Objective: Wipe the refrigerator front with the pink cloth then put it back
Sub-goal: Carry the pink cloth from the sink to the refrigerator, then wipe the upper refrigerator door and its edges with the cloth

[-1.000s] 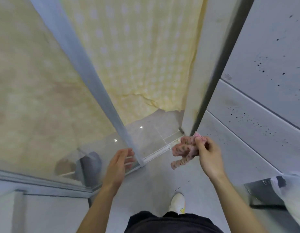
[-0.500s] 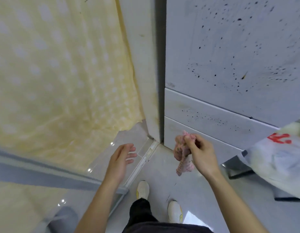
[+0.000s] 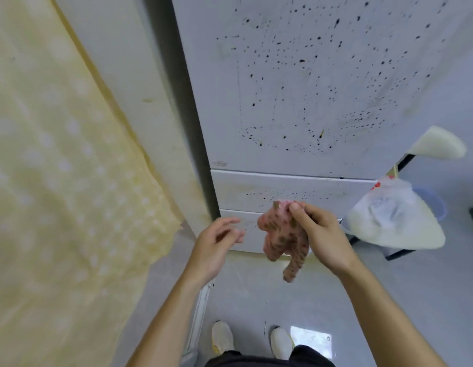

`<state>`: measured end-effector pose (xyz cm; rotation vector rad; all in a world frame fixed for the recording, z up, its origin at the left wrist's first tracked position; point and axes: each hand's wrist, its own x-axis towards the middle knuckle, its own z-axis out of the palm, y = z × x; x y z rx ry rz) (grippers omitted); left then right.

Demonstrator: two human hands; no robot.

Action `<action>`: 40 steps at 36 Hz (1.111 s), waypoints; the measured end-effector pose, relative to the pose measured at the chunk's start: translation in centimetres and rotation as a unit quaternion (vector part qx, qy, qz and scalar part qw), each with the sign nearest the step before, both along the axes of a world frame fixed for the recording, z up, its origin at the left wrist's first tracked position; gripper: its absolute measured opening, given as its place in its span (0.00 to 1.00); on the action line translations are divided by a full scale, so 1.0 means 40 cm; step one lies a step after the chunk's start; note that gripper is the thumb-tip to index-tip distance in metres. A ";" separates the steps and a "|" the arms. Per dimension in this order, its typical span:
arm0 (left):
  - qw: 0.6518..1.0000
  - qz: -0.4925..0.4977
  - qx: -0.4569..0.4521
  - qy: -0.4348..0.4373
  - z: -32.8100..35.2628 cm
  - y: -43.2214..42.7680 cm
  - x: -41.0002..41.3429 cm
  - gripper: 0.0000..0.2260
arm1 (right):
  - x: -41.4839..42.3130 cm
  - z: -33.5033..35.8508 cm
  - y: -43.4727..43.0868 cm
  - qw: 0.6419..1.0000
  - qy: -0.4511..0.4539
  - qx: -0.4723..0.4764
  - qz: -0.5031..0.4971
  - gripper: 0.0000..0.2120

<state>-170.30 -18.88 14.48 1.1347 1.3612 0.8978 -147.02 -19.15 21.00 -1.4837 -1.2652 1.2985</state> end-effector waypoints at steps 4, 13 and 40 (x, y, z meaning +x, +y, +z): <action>0.992 -0.122 0.036 -0.006 0.036 0.046 0.025 0.23 | -0.023 0.028 0.004 1.000 0.007 0.018 -0.001 0.18; 0.979 -0.190 0.028 -0.074 0.171 0.132 0.054 0.14 | -0.030 0.094 0.058 0.994 0.068 0.087 -0.018 0.23; 0.951 -0.038 -0.065 -0.301 0.274 0.099 0.091 0.24 | -0.070 0.176 0.117 0.966 0.257 0.000 -0.031 0.07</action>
